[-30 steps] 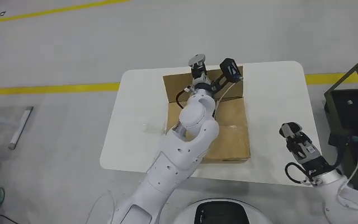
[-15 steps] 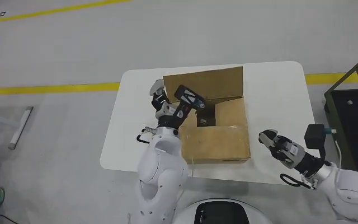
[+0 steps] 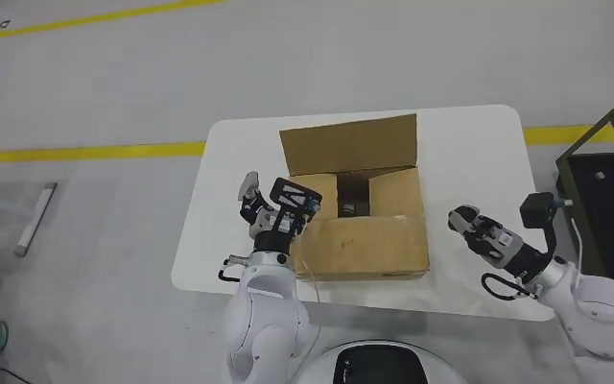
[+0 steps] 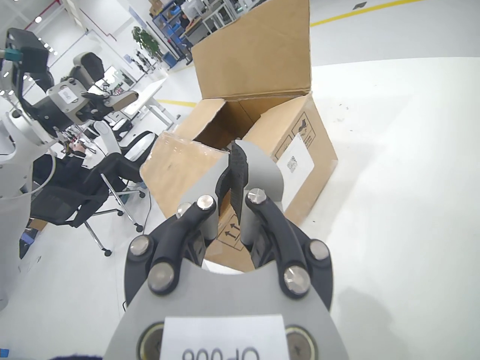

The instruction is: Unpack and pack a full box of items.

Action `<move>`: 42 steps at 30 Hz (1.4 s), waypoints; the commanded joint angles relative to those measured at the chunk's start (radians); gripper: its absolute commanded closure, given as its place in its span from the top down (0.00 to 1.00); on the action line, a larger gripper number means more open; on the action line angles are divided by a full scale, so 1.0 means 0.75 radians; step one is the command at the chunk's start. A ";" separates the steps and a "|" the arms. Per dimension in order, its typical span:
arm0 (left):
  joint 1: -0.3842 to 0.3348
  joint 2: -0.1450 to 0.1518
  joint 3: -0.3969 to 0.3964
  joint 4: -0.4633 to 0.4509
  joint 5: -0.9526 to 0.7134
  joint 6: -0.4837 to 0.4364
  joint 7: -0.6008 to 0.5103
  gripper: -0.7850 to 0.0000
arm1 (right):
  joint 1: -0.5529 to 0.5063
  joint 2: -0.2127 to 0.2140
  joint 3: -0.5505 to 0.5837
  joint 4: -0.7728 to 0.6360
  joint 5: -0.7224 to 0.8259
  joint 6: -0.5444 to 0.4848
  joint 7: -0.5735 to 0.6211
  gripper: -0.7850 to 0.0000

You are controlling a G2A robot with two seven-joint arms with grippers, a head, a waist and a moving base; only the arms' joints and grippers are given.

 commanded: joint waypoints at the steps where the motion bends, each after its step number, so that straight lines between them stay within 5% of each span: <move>1: 0.000 0.000 0.000 0.000 0.000 0.000 0.000 1.00 | 0.061 0.004 -0.034 0.025 -0.003 -0.009 0.043 0.33; 11: 0.000 0.000 0.000 0.000 0.000 0.000 0.000 1.00 | 0.166 0.017 -0.165 0.095 -0.034 -0.032 0.133 0.33; 22: 0.000 0.000 0.000 0.000 0.000 0.000 0.000 1.00 | 0.114 0.040 -0.107 0.078 0.023 -0.044 0.151 0.40; 42: 0.000 0.000 0.000 0.000 0.000 0.000 0.000 1.00 | 0.066 0.077 -0.135 0.004 0.112 -0.089 0.272 0.38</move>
